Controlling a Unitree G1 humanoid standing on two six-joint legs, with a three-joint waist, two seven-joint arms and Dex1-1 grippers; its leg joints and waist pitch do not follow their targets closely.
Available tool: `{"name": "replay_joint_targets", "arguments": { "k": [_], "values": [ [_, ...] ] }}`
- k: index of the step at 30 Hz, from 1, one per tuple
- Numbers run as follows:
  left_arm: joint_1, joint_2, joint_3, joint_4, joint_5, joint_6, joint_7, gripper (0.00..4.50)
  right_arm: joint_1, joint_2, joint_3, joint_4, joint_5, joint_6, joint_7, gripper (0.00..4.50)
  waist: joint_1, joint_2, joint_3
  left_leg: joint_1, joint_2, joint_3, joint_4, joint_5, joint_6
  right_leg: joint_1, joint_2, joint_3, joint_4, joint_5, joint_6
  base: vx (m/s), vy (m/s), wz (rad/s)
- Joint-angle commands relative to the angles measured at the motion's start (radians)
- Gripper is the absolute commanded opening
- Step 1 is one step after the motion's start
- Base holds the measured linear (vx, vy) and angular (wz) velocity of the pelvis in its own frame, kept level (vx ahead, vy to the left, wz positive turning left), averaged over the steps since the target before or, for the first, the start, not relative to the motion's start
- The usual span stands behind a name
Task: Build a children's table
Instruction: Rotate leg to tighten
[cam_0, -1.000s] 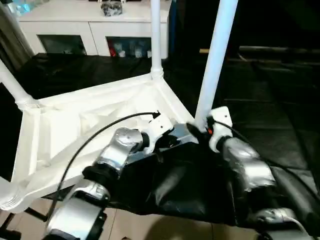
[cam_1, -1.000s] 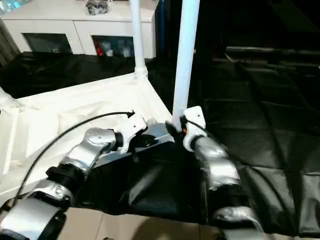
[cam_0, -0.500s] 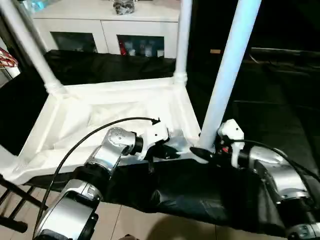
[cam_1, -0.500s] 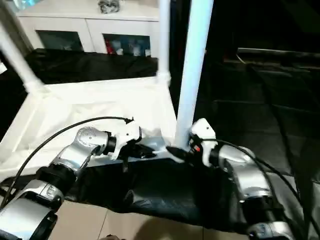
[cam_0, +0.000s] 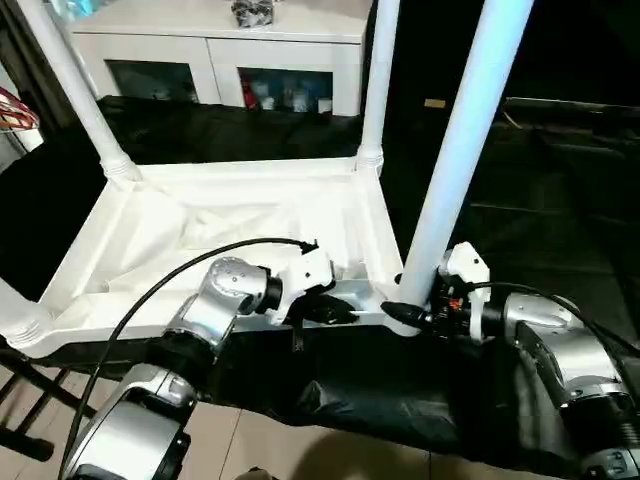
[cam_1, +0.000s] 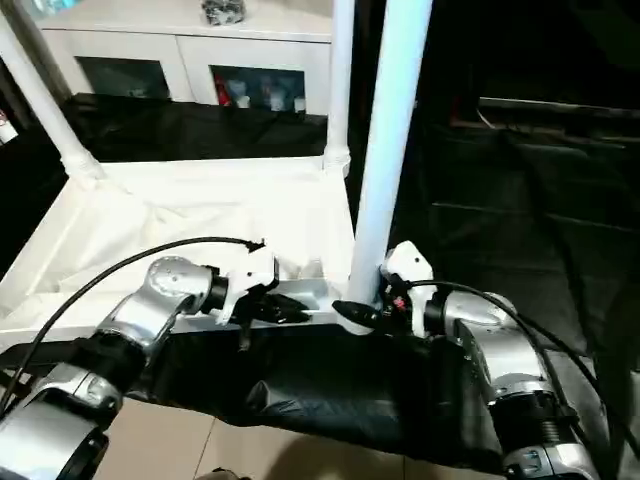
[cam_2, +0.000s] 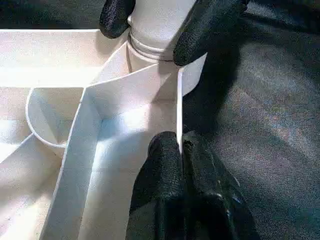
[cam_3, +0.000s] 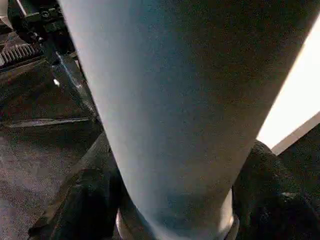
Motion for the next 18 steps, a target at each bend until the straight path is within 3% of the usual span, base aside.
{"name": "replay_joint_targets", "arguments": {
  "k": [1, 2, 3, 6, 8, 9, 10, 11, 12, 14, 15, 16, 17, 18],
  "values": [
    [-0.024, -0.027, 0.049, -0.023, -0.023, 0.009, 0.134, 0.0, 0.016, 0.063, 0.066, -0.007, 0.008, 0.002, 0.004, 2.58, 0.0, -0.04, -0.068, 0.006, 0.036, -0.004, -0.065, -0.179, 0.087, 0.049, -0.059, 0.04, -0.079, -0.253, -0.212, 0.0, 0.0, 0.0],
    [-0.037, -0.044, 0.053, -0.006, -0.002, 0.021, 0.206, 0.0, 0.009, 0.134, 0.031, 0.022, 0.009, 0.016, -0.116, 2.58, -0.001, -0.046, -0.067, 0.005, 0.036, -0.004, -0.066, -0.179, 0.084, 0.049, -0.06, 0.04, -0.077, -0.257, -0.209, 0.0, 0.0, 0.0],
    [-0.045, -0.056, 0.055, 0.003, 0.008, 0.027, 0.244, 0.0, 0.003, 0.174, 0.013, 0.04, 0.009, 0.03, -0.184, 2.58, -0.004, -0.038, -0.065, 0.007, 0.035, -0.007, -0.071, -0.195, 0.067, 0.044, -0.062, 0.041, -0.081, -0.292, -0.202, 0.0, 0.0, 0.0],
    [-0.064, -0.094, 0.058, 0.02, 0.017, 0.045, 0.313, 0.0, -0.004, 0.245, 0.002, 0.076, -0.01, 0.017, -0.297, 2.57, -0.013, -0.032, -0.062, 0.016, 0.036, -0.013, -0.081, -0.269, 0.016, 0.043, -0.06, 0.04, -0.09, -0.354, -0.178, 0.0, 0.0, 0.0],
    [-0.082, -0.127, 0.059, 0.04, 0.022, 0.048, 0.36, 0.0, -0.025, 0.282, -0.006, 0.117, -0.033, 0.013, -0.382, 2.57, -0.018, -0.039, -0.063, 0.016, 0.034, -0.012, -0.082, -0.286, 0.015, 0.045, -0.059, 0.043, -0.091, -0.334, -0.177, 0.0, 0.0, 0.0],
    [-0.098, -0.156, 0.058, 0.058, 0.027, 0.049, 0.398, 0.0, -0.044, 0.312, -0.014, 0.154, -0.051, 0.011, -0.455, 2.57, -0.029, -0.019, -0.062, 0.017, 0.032, -0.009, -0.082, -0.292, 0.001, 0.037, -0.055, 0.046, -0.093, -0.308, -0.186, 0.0, 0.0, 0.0],
    [-0.104, -0.166, 0.058, 0.065, 0.028, 0.049, 0.409, 0.0, -0.052, 0.323, -0.018, 0.168, -0.057, 0.011, -0.481, 2.57, -0.031, -0.029, -0.065, 0.018, 0.028, -0.012, -0.081, -0.299, -0.006, 0.045, -0.056, 0.043, -0.091, -0.308, -0.189, 0.0, 0.0, 0.0],
    [-0.115, -0.183, 0.048, 0.076, 0.032, 0.042, 0.415, 0.0, -0.071, 0.347, -0.032, 0.191, -0.061, 0.007, -0.533, 2.57, -0.027, -0.002, -0.065, 0.019, 0.027, -0.014, -0.079, -0.301, -0.009, 0.045, -0.059, 0.044, -0.089, -0.304, -0.192, 0.0, 0.0, 0.0],
    [-0.119, -0.188, 0.043, 0.08, 0.036, 0.036, 0.418, 0.0, -0.081, 0.356, -0.039, 0.199, -0.064, 0.005, -0.558, 2.57, -0.032, -0.019, -0.065, 0.017, 0.027, -0.011, -0.078, -0.297, 0.0, 0.046, -0.056, 0.045, -0.092, -0.283, -0.192, 0.0, 0.0, 0.0],
    [-0.126, -0.194, 0.037, 0.088, 0.045, 0.025, 0.422, 0.0, -0.094, 0.374, -0.053, 0.21, -0.083, -0.003, -0.599, 2.57, -0.028, -0.008, -0.07, 0.014, 0.025, -0.01, -0.074, -0.257, 0.018, 0.051, -0.056, 0.045, -0.087, -0.224, -0.2, 0.0, 0.0, 0.0],
    [-0.129, -0.192, 0.031, 0.094, 0.05, 0.01, 0.416, 0.0, -0.097, 0.373, -0.05, 0.215, -0.092, -0.013, -0.598, 2.57, -0.029, -0.01, -0.071, 0.014, 0.024, -0.009, -0.073, -0.253, 0.022, 0.05, -0.055, 0.045, -0.087, -0.215, -0.203, 0.0, 0.0, 0.0],
    [-0.129, -0.191, 0.029, 0.096, 0.052, 0.006, 0.414, 0.0, -0.098, 0.373, -0.051, 0.216, -0.09, -0.015, -0.595, 2.92, -0.029, -0.01, -0.072, 0.011, 0.023, -0.01, -0.073, -0.242, 0.026, 0.055, -0.054, 0.043, -0.085, -0.2, -0.207, 0.0, 0.0, 0.0],
    [-0.13, -0.186, 0.019, 0.105, 0.06, -0.015, 0.4, 0.0, -0.095, 0.376, -0.064, 0.217, -0.061, -0.016, -0.564, 2.92, -0.027, -0.003, -0.073, 0.012, 0.024, -0.01, -0.071, -0.237, 0.03, 0.055, -0.054, 0.043, -0.084, -0.19, -0.21, 0.0, 0.0, 0.0],
    [-0.124, -0.178, 0.012, 0.103, 0.063, -0.033, 0.383, 0.0, -0.08, 0.364, -0.071, 0.191, -0.046, -0.002, -0.551, 3.13, -0.029, -0.004, -0.073, 0.011, 0.025, -0.01, -0.072, -0.23, 0.039, 0.058, -0.052, 0.042, -0.082, -0.163, -0.217, 0.0, 0.0, 0.0]
  ]
}}
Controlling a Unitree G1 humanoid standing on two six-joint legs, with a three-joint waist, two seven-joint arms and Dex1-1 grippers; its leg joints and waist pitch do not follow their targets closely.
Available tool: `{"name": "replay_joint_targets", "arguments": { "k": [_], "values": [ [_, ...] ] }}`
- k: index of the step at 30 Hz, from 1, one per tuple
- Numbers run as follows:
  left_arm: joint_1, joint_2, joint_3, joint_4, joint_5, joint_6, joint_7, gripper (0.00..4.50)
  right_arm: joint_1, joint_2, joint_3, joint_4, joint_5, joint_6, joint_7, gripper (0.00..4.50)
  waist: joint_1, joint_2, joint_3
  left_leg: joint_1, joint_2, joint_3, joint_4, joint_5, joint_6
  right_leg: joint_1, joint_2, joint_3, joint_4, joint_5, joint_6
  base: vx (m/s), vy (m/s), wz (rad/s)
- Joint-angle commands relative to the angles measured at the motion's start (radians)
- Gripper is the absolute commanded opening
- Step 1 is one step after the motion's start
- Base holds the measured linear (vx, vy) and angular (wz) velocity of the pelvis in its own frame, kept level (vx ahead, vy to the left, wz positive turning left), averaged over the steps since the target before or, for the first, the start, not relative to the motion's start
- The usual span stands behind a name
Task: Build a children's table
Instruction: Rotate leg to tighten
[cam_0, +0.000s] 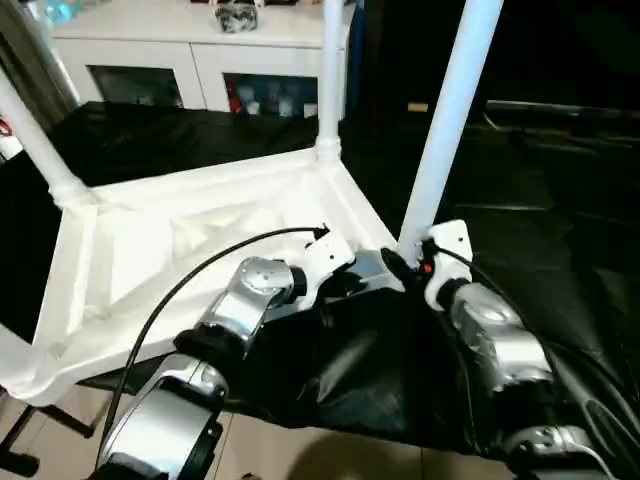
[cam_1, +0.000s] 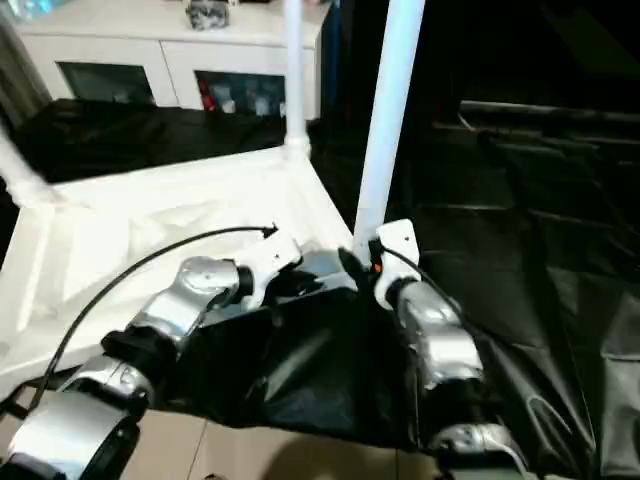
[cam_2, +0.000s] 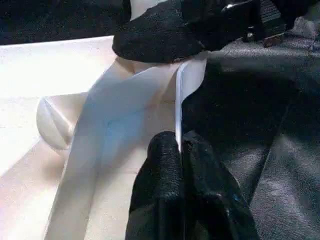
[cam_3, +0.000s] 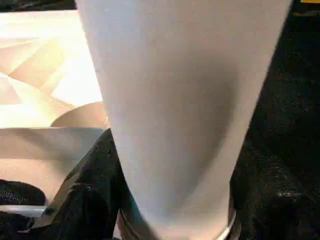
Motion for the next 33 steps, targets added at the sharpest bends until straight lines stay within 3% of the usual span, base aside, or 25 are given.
{"name": "replay_joint_targets", "arguments": {
  "k": [1, 5, 6, 7, 10, 11, 14, 18, 23, 24, 25, 26, 27, 31, 32, 33],
  "values": [
    [-0.044, -0.051, -0.021, -0.029, -0.01, -0.076, 0.001, 0.0, 0.038, 0.056, 0.087, -0.006, 0.029, 0.036, 0.098, 3.3, -0.001, -0.008, -0.067, 0.005, 0.028, -0.009, -0.067, -0.23, 0.044, 0.055, -0.052, 0.039, -0.08, -0.158, -0.22, 0.0, 0.0, 0.0],
    [-0.042, -0.051, -0.02, -0.02, -0.009, -0.087, -0.006, 0.0, 0.064, 0.01, 0.122, -0.043, -0.008, 0.011, 0.138, 3.41, 0.0, -0.007, -0.067, 0.006, 0.03, -0.009, -0.067, -0.231, 0.05, 0.055, -0.052, 0.039, -0.081, -0.161, -0.222, 0.0, 0.0, 0.0],
    [-0.042, -0.05, -0.024, -0.013, -0.005, -0.092, -0.008, 0.0, 0.095, -0.049, 0.145, -0.088, -0.021, 0.0, 0.2, 3.41, 0.001, -0.015, -0.066, 0.006, 0.03, -0.008, -0.067, -0.234, 0.052, 0.055, -0.052, 0.039, -0.083, -0.172, -0.221, 0.0, 0.0, 0.0],
    [-0.042, -0.05, -0.024, -0.013, -0.005, -0.092, -0.008, 0.0, 0.095, -0.049, 0.145, -0.088, -0.021, 0.0, 0.2, 3.41, 0.006, -0.012, -0.066, 0.009, 0.031, -0.008, -0.065, -0.236, 0.054, 0.055, -0.052, 0.038, -0.084, -0.179, -0.219, 0.0, 0.0, 0.0],
    [-0.043, -0.048, -0.024, 0.0, -0.007, -0.1, -0.003, 0.0, 0.158, -0.175, 0.137, -0.166, -0.001, -0.028, 0.326, 3.41, 0.018, -0.018, -0.063, 0.01, 0.033, -0.004, -0.064, -0.243, 0.075, 0.054, -0.054, 0.043, -0.088, -0.21, -0.207, 0.0, 0.0, 0.0],
    [-0.044, -0.045, -0.024, 0.004, -0.006, -0.106, -0.004, 0.0, 0.17, -0.208, 0.122, -0.175, 0.013, -0.035, 0.36, 3.41, 0.017, -0.018, -0.062, 0.005, 0.032, -0.006, -0.065, -0.236, 0.077, 0.057, -0.055, 0.041, -0.087, -0.216, -0.205, 0.0, 0.0, 0.0],
    [-0.043, -0.037, -0.027, 0.018, -0.003, -0.126, -0.012, 0.0, 0.194, -0.33, 0.017, -0.162, 0.053, -0.053, 0.43, 3.41, 0.025, -0.022, -0.063, 0.007, 0.032, -0.004, -0.061, -0.233, 0.089, 0.055, -0.055, 0.04, -0.092, -0.245, -0.199, 0.0, 0.0, 0.0],
    [-0.036, -0.03, -0.024, 0.014, -0.015, -0.152, -0.03, 0.0, 0.219, -0.399, -0.024, -0.202, 0.116, -0.018, 0.508, 3.41, 0.023, -0.021, -0.066, -0.002, 0.029, -0.005, -0.055, -0.199, 0.114, 0.059, -0.052, 0.035, -0.088, -0.2, -0.208, 0.0, 0.0, 0.0],
    [-0.027, -0.026, -0.016, 0.004, -0.028, -0.164, -0.034, 0.0, 0.265, -0.432, -0.023, -0.323, 0.204, 0.061, 0.611, 3.41, 0.032, -0.019, -0.068, -0.005, 0.033, -0.006, -0.051, -0.178, 0.145, 0.057, -0.052, 0.031, -0.086, -0.203, -0.206, 0.0, 0.0, 0.0],
    [-0.028, -0.024, -0.009, -0.004, -0.032, -0.161, -0.024, 0.0, 0.273, -0.432, -0.009, -0.349, 0.222, 0.077, 0.631, 3.41, 0.031, -0.035, -0.068, -0.007, 0.032, -0.004, -0.051, -0.176, 0.144, 0.056, -0.052, 0.029, -0.088, -0.216, -0.204, 0.0, 0.0, 0.0],
    [-0.027, -0.023, -0.005, -0.011, -0.039, -0.152, -0.031, 0.0, 0.274, -0.431, -0.002, -0.355, 0.224, 0.078, 0.637, 3.41, 0.034, -0.04, -0.068, -0.007, 0.032, -0.006, -0.051, -0.172, 0.143, 0.057, -0.054, 0.028, -0.085, -0.223, -0.206, 0.0, 0.0, 0.0],
    [-0.025, -0.02, 0.0, -0.025, -0.046, -0.141, -0.039, 0.0, 0.272, -0.427, 0.009, -0.357, 0.225, 0.077, 0.645, 3.41, 0.036, -0.031, -0.066, -0.006, 0.034, -0.006, -0.052, -0.173, 0.141, 0.052, -0.055, 0.029, -0.087, -0.24, -0.205, 0.0, 0.0, 0.0],
    [-0.018, -0.016, 0.003, -0.046, -0.052, -0.124, -0.046, 0.28, 0.263, -0.419, 0.021, -0.341, 0.212, 0.062, 0.642, 3.46, 0.037, -0.034, -0.065, -0.007, 0.034, -0.007, -0.054, -0.178, 0.133, 0.05, -0.058, 0.03, -0.087, -0.265, -0.2, 0.0, 0.0, 0.0],
    [0.002, -0.008, -0.003, -0.072, -0.05, -0.108, -0.056, 0.63, 0.248, -0.411, 0.028, -0.308, 0.201, 0.061, 0.628, 3.5, 0.038, -0.034, -0.067, -0.009, 0.034, -0.007, -0.053, -0.162, 0.127, 0.05, -0.06, 0.03, -0.083, -0.246, -0.206, 0.0, 0.0, 0.0],
    [0.007, -0.005, -0.006, -0.079, -0.05, -0.102, -0.063, 0.63, 0.248, -0.411, 0.029, -0.305, 0.2, 0.066, 0.624, 3.5, 0.04, -0.025, -0.068, -0.009, 0.036, -0.008, -0.053, -0.158, 0.126, 0.049, -0.061, 0.031, -0.081, -0.226, -0.216, 0.0, 0.0, 0.0],
    [0.01, -0.004, -0.007, -0.081, -0.049, -0.102, -0.063, 0.87, 0.25, -0.414, 0.031, -0.307, 0.193, 0.065, 0.619, 3.5, 0.04, -0.028, -0.068, -0.008, 0.037, -0.007, -0.052, -0.156, 0.128, 0.048, -0.058, 0.031, -0.08, -0.202, -0.224, 0.0, 0.0, 0.0]
  ]
}}
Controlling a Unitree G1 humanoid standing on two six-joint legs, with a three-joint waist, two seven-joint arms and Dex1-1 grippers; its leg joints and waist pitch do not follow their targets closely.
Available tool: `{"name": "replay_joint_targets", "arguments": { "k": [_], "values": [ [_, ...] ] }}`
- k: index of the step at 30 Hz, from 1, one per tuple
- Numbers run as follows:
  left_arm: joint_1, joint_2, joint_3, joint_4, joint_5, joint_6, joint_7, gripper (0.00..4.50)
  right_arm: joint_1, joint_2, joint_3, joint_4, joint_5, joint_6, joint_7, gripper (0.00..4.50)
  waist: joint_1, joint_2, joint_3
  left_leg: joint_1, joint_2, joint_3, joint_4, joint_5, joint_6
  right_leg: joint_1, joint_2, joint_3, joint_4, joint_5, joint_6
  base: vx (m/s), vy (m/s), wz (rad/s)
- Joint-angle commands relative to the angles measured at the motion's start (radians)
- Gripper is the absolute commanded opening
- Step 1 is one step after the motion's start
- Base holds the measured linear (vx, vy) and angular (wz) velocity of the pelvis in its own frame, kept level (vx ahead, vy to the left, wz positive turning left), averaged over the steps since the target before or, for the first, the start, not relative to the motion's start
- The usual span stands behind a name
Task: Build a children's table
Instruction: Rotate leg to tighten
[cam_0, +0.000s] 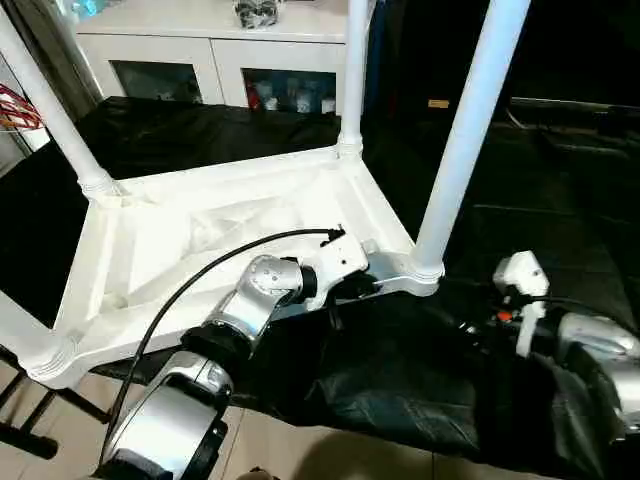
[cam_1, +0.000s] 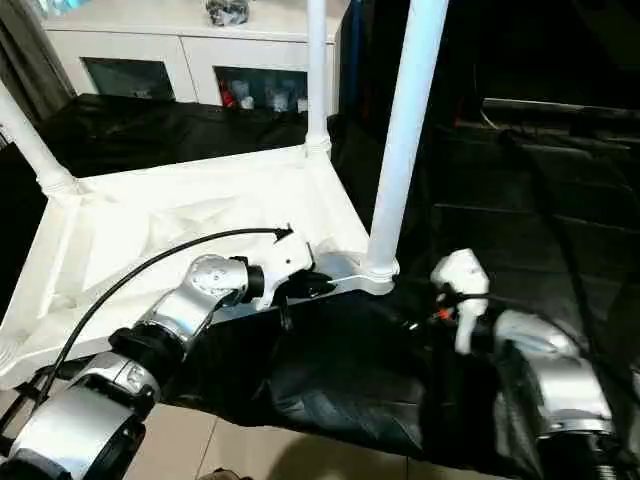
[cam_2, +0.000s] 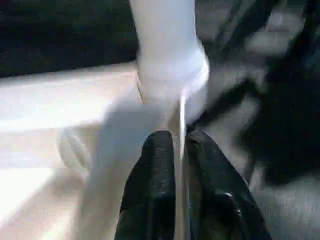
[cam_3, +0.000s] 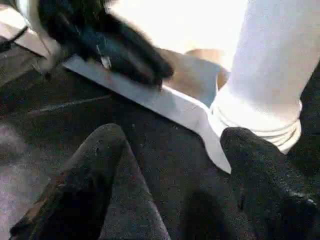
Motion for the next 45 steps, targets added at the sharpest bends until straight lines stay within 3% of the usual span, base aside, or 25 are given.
{"name": "replay_joint_targets", "arguments": {
  "k": [1, 3, 4, 5, 6, 8, 10, 13, 17, 19, 24, 36, 45],
  "values": [
    [0.007, 0.007, 0.007, -0.021, -0.006, -0.004, -0.01, 0.94, -0.008, -0.006, 0.003, -0.007, -0.011, 0.001, -0.01, 3.5, 0.005, -0.032, -0.071, 0.007, 0.035, -0.007, -0.057, -0.158, 0.121, 0.053, -0.056, 0.034, -0.078, -0.192, -0.227, 0.0, 0.0, 0.0],
    [0.006, 0.008, 0.004, -0.014, 0.002, -0.011, -0.004, 1.0, 0.006, -0.014, -0.002, -0.028, -0.007, 0.011, -0.014, 3.5, 0.006, -0.03, -0.072, 0.007, 0.033, -0.007, -0.056, -0.156, 0.124, 0.056, -0.055, 0.035, -0.076, -0.167, -0.226, 0.0, 0.0, 0.0],
    [0.004, 0.008, 0.001, -0.012, 0.003, -0.007, -0.01, 1.09, 0.015, -0.019, -0.005, -0.043, -0.001, 0.019, -0.014, 3.5, 0.005, -0.022, -0.072, 0.008, 0.032, -0.006, -0.055, -0.161, 0.122, 0.056, -0.054, 0.035, -0.079, -0.164, -0.223, 0.0, 0.0, 0.0],
    [0.002, 0.007, -0.002, -0.009, 0.001, 0.0, -0.02, 1.09, 0.026, -0.024, -0.008, -0.057, 0.003, 0.023, -0.014, 3.5, 0.007, -0.025, -0.071, 0.008, 0.032, -0.006, -0.055, -0.164, 0.121, 0.057, -0.054, 0.035, -0.08, -0.168, -0.22, 0.0, 0.0, 0.0],
    [-0.001, 0.005, -0.005, -0.007, 0.0, 0.002, -0.023, 1.09, 0.035, -0.028, -0.01, -0.067, 0.003, 0.023, -0.017, 3.5, 0.008, -0.014, -0.072, 0.01, 0.034, -0.007, -0.056, -0.17, 0.116, 0.057, -0.054, 0.036, -0.082, -0.169, -0.217, 0.0, 0.0, 0.0],
    [-0.008, -0.001, -0.007, -0.002, -0.006, 0.015, -0.027, 1.09, 0.049, -0.034, -0.014, -0.077, 0.007, 0.021, -0.017, 3.5, 0.009, -0.019, -0.071, 0.01, 0.032, -0.007, -0.057, -0.184, 0.109, 0.058, -0.054, 0.036, -0.081, -0.177, -0.216, 0.0, 0.0, 0.0],
    [-0.016, -0.009, 0.0, -0.003, -0.027, 0.053, -0.037, 1.28, 0.059, -0.036, -0.02, -0.08, 0.008, 0.018, -0.023, 3.5, 0.008, -0.015, -0.071, 0.011, 0.033, -0.007, -0.058, -0.199, 0.099, 0.057, -0.054, 0.035, -0.084, -0.203, -0.213, 0.0, 0.0, 0.0],
    [-0.025, -0.017, 0.012, 0.0, -0.038, 0.083, -0.027, 1.44, 0.065, -0.038, -0.024, -0.079, 0.006, 0.014, -0.023, 3.5, 0.006, -0.016, -0.071, 0.011, 0.032, -0.008, -0.059, -0.214, 0.093, 0.058, -0.055, 0.034, -0.085, -0.222, -0.215, 0.0, 0.0, 0.0],
    [-0.044, -0.011, 0.006, 0.028, -0.017, 0.097, -0.015, 1.66, 0.063, -0.041, -0.022, -0.082, 0.009, 0.018, -0.03, 3.5, 0.003, -0.02, -0.071, 0.009, 0.029, -0.008, -0.058, -0.207, 0.096, 0.059, -0.053, 0.034, -0.087, -0.22, -0.205, 0.0, 0.0, 0.0],
    [-0.046, -0.005, 0.0, 0.04, -0.007, 0.099, -0.016, 1.66, 0.061, -0.039, -0.019, -0.083, 0.008, 0.019, -0.036, 3.5, 0.001, -0.015, -0.072, 0.008, 0.029, -0.01, -0.057, -0.196, 0.101, 0.059, -0.053, 0.033, -0.084, -0.204, -0.209, 0.0, 0.0, 0.0],
    [-0.048, 0.013, -0.021, 0.068, 0.014, 0.101, -0.019, 1.66, 0.052, -0.033, -0.014, -0.079, 0.003, 0.014, -0.043, 3.5, -0.004, -0.015, -0.072, 0.009, 0.028, -0.009, -0.056, -0.197, 0.104, 0.06, -0.053, 0.032, -0.084, -0.188, -0.217, 0.0, 0.0, 0.0],
    [-0.057, 0.022, -0.028, 0.097, 0.005, 0.129, -0.066, 0.5, 0.054, -0.027, 0.001, -0.087, 0.004, 0.011, -0.051, 3.5, -0.005, -0.011, -0.072, 0.009, 0.03, -0.01, -0.057, -0.203, 0.1, 0.061, -0.053, 0.033, -0.082, -0.171, -0.232, 0.0, 0.0, 0.0],
    [-0.078, 0.018, -0.038, 0.136, 0.02, 0.131, -0.075, 0.02, 0.059, -0.028, 0.002, -0.093, 0.002, 0.004, -0.054, 3.5, -0.005, -0.008, -0.074, 0.01, 0.029, -0.009, -0.055, -0.2, 0.103, 0.063, -0.053, 0.032, -0.081, -0.15, -0.241, 0.0, 0.0, 0.0]
  ]
}}
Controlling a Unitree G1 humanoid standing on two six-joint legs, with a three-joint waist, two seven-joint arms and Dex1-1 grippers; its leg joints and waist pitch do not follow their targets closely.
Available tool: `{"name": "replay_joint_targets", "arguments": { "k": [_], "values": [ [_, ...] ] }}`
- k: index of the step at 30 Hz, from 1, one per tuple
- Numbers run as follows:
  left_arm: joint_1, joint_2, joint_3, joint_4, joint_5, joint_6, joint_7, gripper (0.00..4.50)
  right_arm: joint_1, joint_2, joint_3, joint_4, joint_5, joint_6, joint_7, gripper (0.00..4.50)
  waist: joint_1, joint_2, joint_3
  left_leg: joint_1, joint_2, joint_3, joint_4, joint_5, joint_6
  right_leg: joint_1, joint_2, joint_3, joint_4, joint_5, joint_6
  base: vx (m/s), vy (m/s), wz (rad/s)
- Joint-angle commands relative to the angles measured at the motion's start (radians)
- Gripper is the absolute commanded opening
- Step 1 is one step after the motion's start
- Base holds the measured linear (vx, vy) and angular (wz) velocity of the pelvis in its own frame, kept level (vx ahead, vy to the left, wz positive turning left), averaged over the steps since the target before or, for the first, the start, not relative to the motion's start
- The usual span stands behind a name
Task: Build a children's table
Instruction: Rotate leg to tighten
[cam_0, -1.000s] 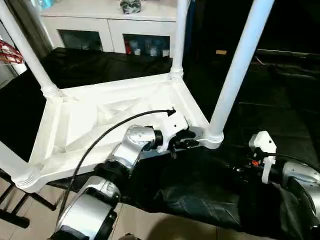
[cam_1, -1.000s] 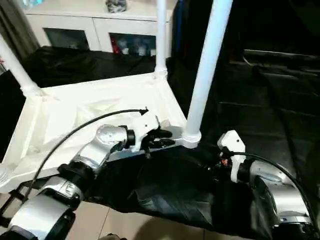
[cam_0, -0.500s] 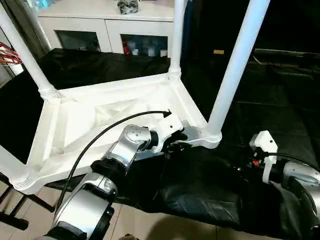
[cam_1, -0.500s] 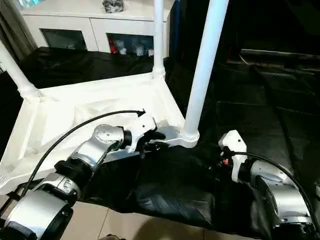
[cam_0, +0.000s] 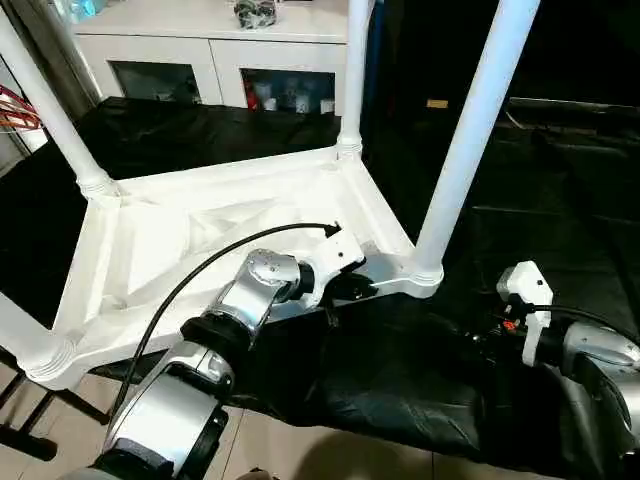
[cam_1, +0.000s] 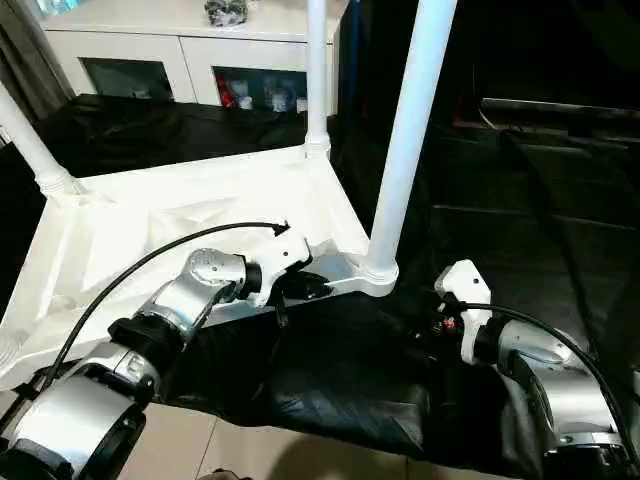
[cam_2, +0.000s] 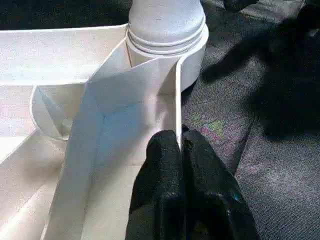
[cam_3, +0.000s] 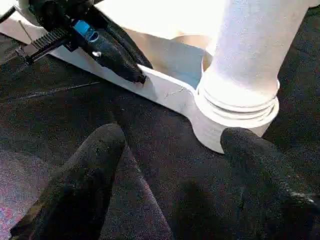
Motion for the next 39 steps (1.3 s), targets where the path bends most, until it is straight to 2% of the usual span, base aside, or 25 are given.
{"name": "replay_joint_targets", "arguments": {
  "k": [1, 4, 6, 10, 13, 16, 18, 20, 22, 24, 25, 26, 27, 28, 33, 34, 36, 37, 39],
  "values": [
    [-0.012, 0.002, -0.018, 0.021, 0.019, 0.004, -0.017, 0.02, 0.003, -0.001, 0.003, -0.029, 0.005, -0.006, -0.003, 3.5, 0.004, -0.017, -0.071, 0.009, 0.029, -0.01, -0.058, -0.199, 0.101, 0.062, -0.053, 0.032, -0.081, -0.152, -0.239, 0.0, 0.0, 0.0],
    [-0.013, 0.003, -0.024, 0.024, 0.022, 0.0, -0.024, 0.02, 0.003, -0.002, 0.004, -0.029, 0.006, -0.006, -0.003, 3.5, 0.003, -0.017, -0.07, 0.009, 0.03, -0.01, -0.058, -0.199, 0.102, 0.062, -0.053, 0.032, -0.081, -0.151, -0.241, 0.0, 0.0, 0.0],
    [-0.003, 0.013, -0.04, 0.018, 0.025, -0.024, -0.065, 0.0, -0.017, 0.011, -0.008, -0.022, 0.031, 0.025, -0.009, 3.78, 0.003, -0.017, -0.07, 0.01, 0.029, -0.009, -0.058, -0.2, 0.104, 0.062, -0.053, 0.032, -0.083, -0.157, -0.239, 0.0, 0.0, 0.0],
    [0.026, 0.031, -0.052, -0.016, 0.009, -0.074, -0.148, 0.0, -0.042, 0.019, -0.005, -0.018, 0.035, 0.037, -0.014, 3.95, 0.004, -0.018, -0.07, 0.009, 0.032, -0.009, -0.06, -0.201, 0.101, 0.061, -0.054, 0.032, -0.081, -0.159, -0.246, 0.0, 0.0, 0.0],
    [0.059, 0.06, -0.063, -0.065, -0.003, -0.082, -0.205, 0.0, -0.05, 0.026, 0.016, -0.033, 0.018, 0.017, -0.015, 4.25, 0.003, -0.019, -0.069, 0.01, 0.035, -0.009, -0.063, -0.211, 0.093, 0.059, -0.055, 0.034, -0.079, -0.179, -0.243, 0.0, 0.0, 0.0],
    [0.082, 0.085, -0.066, -0.1, -0.011, -0.095, -0.233, 0.0, -0.064, 0.03, 0.048, -0.026, -0.035, -0.026, -0.04, 4.3, 0.002, -0.014, -0.067, 0.016, 0.036, -0.009, -0.066, -0.236, 0.076, 0.053, -0.056, 0.036, -0.083, -0.214, -0.237, 0.0, 0.0, 0.0],
    [0.098, 0.103, -0.063, -0.127, -0.018, -0.095, -0.259, 0.0, -0.077, 0.028, 0.087, -0.011, -0.076, -0.047, -0.039, 4.3, 0.0, -0.013, -0.067, 0.015, 0.036, -0.009, -0.068, -0.245, 0.065, 0.054, -0.056, 0.037, -0.084, -0.223, -0.23, 0.0, 0.0, 0.0],
    [0.105, 0.111, -0.064, -0.136, -0.02, -0.103, -0.272, 0.0, -0.088, 0.034, 0.097, 0.003, -0.088, -0.055, -0.044, 4.3, -0.001, -0.011, -0.067, 0.016, 0.036, -0.009, -0.068, -0.248, 0.062, 0.054, -0.055, 0.038, -0.082, -0.213, -0.23, 0.0, 0.0, 0.0],
    [0.111, 0.116, -0.064, -0.144, -0.022, -0.104, -0.277, 0.0, -0.108, 0.041, 0.104, 0.023, -0.09, -0.054, -0.041, 4.3, -0.001, -0.018, -0.069, 0.013, 0.035, -0.009, -0.067, -0.239, 0.064, 0.056, -0.056, 0.037, -0.076, -0.192, -0.236, 0.0, 0.0, 0.0],
    [0.119, 0.121, -0.064, -0.159, -0.025, -0.097, -0.281, 0.0, -0.127, 0.048, 0.109, 0.043, -0.093, -0.057, -0.041, 4.3, -0.002, -0.018, -0.068, 0.013, 0.035, -0.008, -0.066, -0.232, 0.069, 0.055, -0.056, 0.037, -0.077, -0.188, -0.239, 0.0, 0.0, 0.0],
    [0.122, 0.123, -0.064, -0.165, -0.025, -0.093, -0.281, 0.0, -0.136, 0.051, 0.111, 0.055, -0.097, -0.059, -0.043, 4.14, -0.002, -0.021, -0.069, 0.013, 0.035, -0.007, -0.065, -0.226, 0.07, 0.055, -0.056, 0.038, -0.077, -0.187, -0.24, 0.0, 0.0, 0.0],
    [0.122, 0.123, -0.064, -0.165, -0.025, -0.093, -0.281, 0.0, -0.136, 0.051, 0.111, 0.055, -0.097, -0.059, -0.043, 4.14, -0.002, -0.02, -0.069, 0.012, 0.035, -0.008, -0.065, -0.217, 0.072, 0.057, -0.056, 0.038, -0.074, -0.178, -0.241, 0.0, 0.0, 0.0],
    [0.125, 0.126, -0.063, -0.173, -0.025, -0.089, -0.279, 0.0, -0.151, 0.056, 0.113, 0.075, -0.101, -0.062, -0.046, 4.04, 0.0, -0.028, -0.069, 0.011, 0.035, -0.006, -0.063, -0.203, 0.078, 0.057, -0.056, 0.038, -0.073, -0.166, -0.242, 0.0, 0.0, 0.0],
    [0.128, 0.129, -0.062, -0.183, -0.025, -0.084, -0.275, 0.0, -0.166, 0.06, 0.117, 0.095, -0.1, -0.065, -0.047, 3.97, 0.0, -0.023, -0.07, 0.012, 0.035, -0.007, -0.063, -0.198, 0.08, 0.055, -0.056, 0.037, -0.072, -0.17, -0.245, 0.0, 0.0, 0.0],
    [0.136, 0.137, -0.061, -0.2, -0.027, -0.077, -0.279, 0.0, -0.178, 0.061, 0.128, 0.117, -0.106, -0.076, -0.038, 3.63, -0.001, -0.024, -0.069, 0.012, 0.036, -0.006, -0.063, -0.199, 0.08, 0.055, -0.056, 0.038, -0.072, -0.175, -0.241, 0.0, 0.0, 0.0],
    [0.138, 0.143, -0.062, -0.201, -0.026, -0.078, -0.279, 0.0, -0.181, 0.061, 0.138, 0.128, -0.11, -0.082, -0.025, 3.54, -0.001, -0.027, -0.069, 0.012, 0.035, -0.005, -0.063, -0.198, 0.082, 0.055, -0.055, 0.038, -0.072, -0.173, -0.24, 0.0, 0.0, 0.0],
    [0.137, 0.144, -0.062, -0.201, -0.026, -0.078, -0.279, 0.0, -0.181, 0.061, 0.14, 0.13, -0.111, -0.083, -0.024, 3.41, -0.002, -0.025, -0.068, 0.012, 0.034, -0.005, -0.063, -0.2, 0.082, 0.055, -0.055, 0.038, -0.073, -0.182, -0.237, 0.0, 0.0, 0.0],
    [0.137, 0.145, -0.059, -0.2, -0.028, -0.075, -0.279, 0.0, -0.181, 0.063, 0.144, 0.134, -0.112, -0.086, -0.019, 3.21, -0.002, -0.028, -0.068, 0.012, 0.034, -0.005, -0.063, -0.201, 0.082, 0.055, -0.055, 0.038, -0.074, -0.184, -0.237, 0.0, 0.0, 0.0],
    [0.136, 0.146, -0.056, -0.201, -0.031, -0.071, -0.279, 0.0, -0.179, 0.067, 0.152, 0.137, -0.116, -0.09, -0.016, 3.17, -0.002, -0.028, -0.068, 0.012, 0.034, -0.005, -0.063, -0.203, 0.08, 0.055, -0.055, 0.038, -0.074, -0.196, -0.233, 0.0, 0.0, 0.0]
  ]
}}
